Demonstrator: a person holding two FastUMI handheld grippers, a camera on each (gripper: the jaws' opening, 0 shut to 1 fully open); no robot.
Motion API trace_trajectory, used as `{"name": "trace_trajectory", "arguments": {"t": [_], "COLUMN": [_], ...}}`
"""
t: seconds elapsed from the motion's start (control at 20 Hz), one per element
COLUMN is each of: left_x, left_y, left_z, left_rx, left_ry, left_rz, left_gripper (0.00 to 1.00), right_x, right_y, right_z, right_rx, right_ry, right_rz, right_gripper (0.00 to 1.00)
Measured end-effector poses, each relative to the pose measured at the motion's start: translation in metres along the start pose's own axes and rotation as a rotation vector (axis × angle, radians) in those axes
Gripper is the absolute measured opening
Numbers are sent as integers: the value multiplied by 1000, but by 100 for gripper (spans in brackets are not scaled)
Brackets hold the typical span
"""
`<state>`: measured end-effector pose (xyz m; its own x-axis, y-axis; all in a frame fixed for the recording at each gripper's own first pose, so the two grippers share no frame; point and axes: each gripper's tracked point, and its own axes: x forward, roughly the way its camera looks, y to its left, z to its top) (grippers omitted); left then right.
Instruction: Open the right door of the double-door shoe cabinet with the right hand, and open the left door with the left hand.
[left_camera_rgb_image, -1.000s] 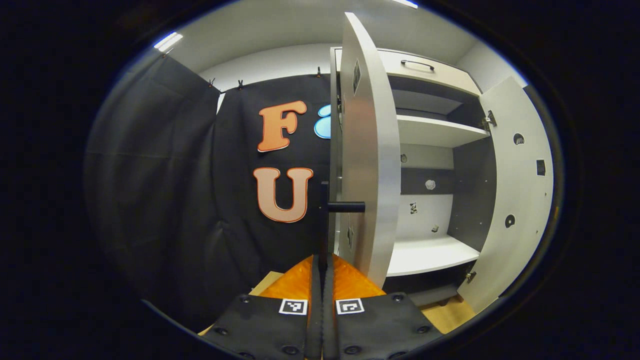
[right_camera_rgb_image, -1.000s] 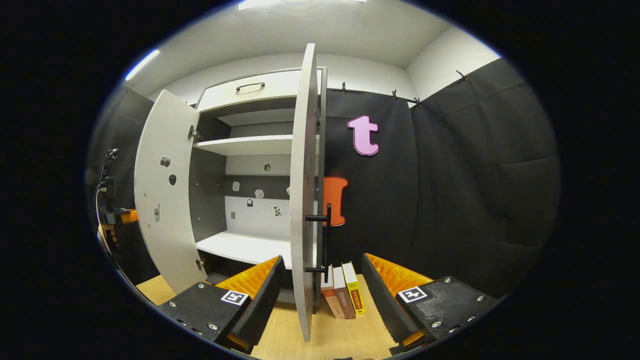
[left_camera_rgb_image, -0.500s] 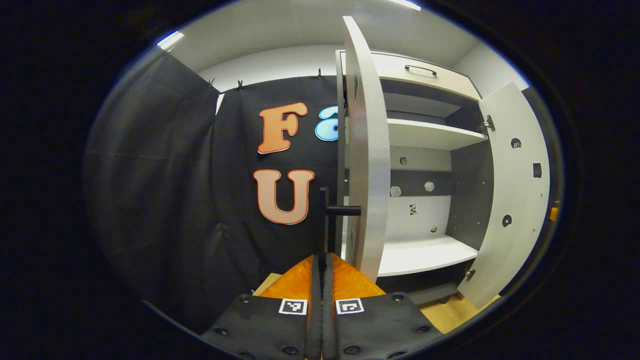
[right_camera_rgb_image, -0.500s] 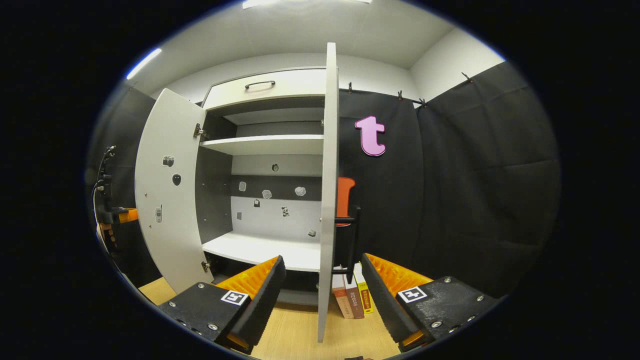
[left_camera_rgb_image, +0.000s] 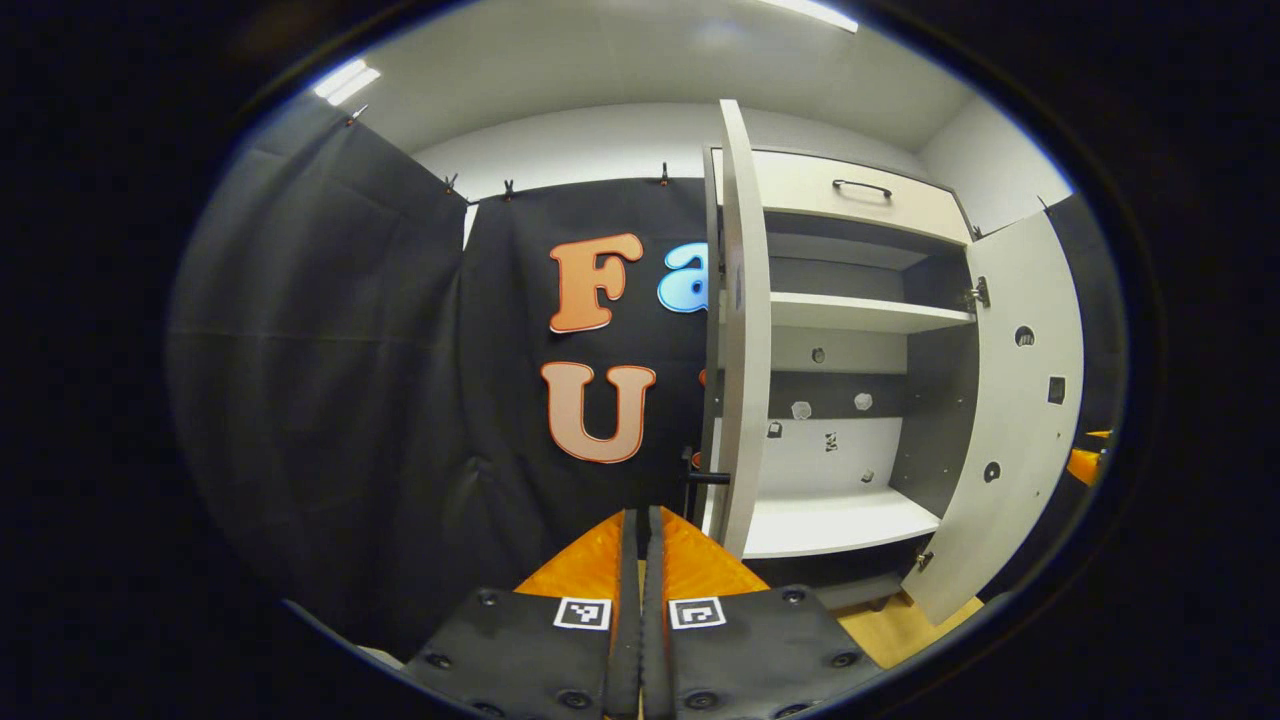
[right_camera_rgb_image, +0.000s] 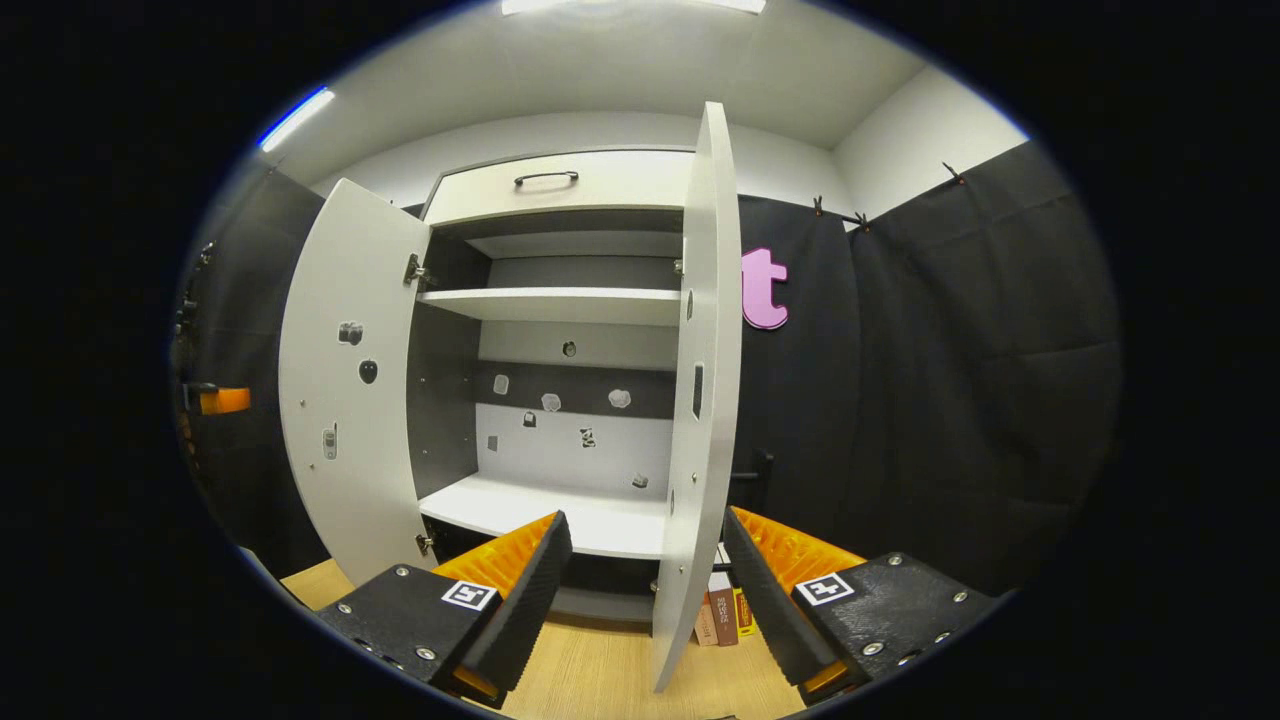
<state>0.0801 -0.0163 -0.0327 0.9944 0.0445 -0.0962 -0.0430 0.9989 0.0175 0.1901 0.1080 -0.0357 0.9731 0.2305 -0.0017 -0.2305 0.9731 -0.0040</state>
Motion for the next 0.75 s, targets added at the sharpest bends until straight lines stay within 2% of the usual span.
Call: {"name": "trace_trajectory", "arguments": {"t": [0.2, 0.35, 0.4, 0.45, 0.6, 0.65, 0.75], "left_x": [-31, -44, -48, -52, -63, -67, -73], "left_y": [15, 40, 48, 52, 59, 59, 63], "left_z": [35, 51, 54, 59, 70, 74, 82], "left_rx": [-16, -5, 4, 14, 26, 20, 10], "left_ry": [-35, -60, -63, -65, -77, -87, -109], "left_rz": [-4, 31, 53, 64, 69, 65, 55], "left_gripper": [8, 29, 31, 38, 40, 55, 65], "right_x": [4, 8, 7, 5, 8, 9, 8], "right_y": [-11, -9, -8, -8, -10, -13, -16], "right_z": [14, 23, 25, 29, 39, 42, 47], "right_rx": [-61, -60, -51, -45, -50, -58, -64], "right_ry": [-35, -67, -69, -76, -103, -112, -128], "right_rz": [-35, -31, -29, -30, -56, -65, -79], "right_gripper": [93, 93, 94, 94, 94, 94, 94]}}
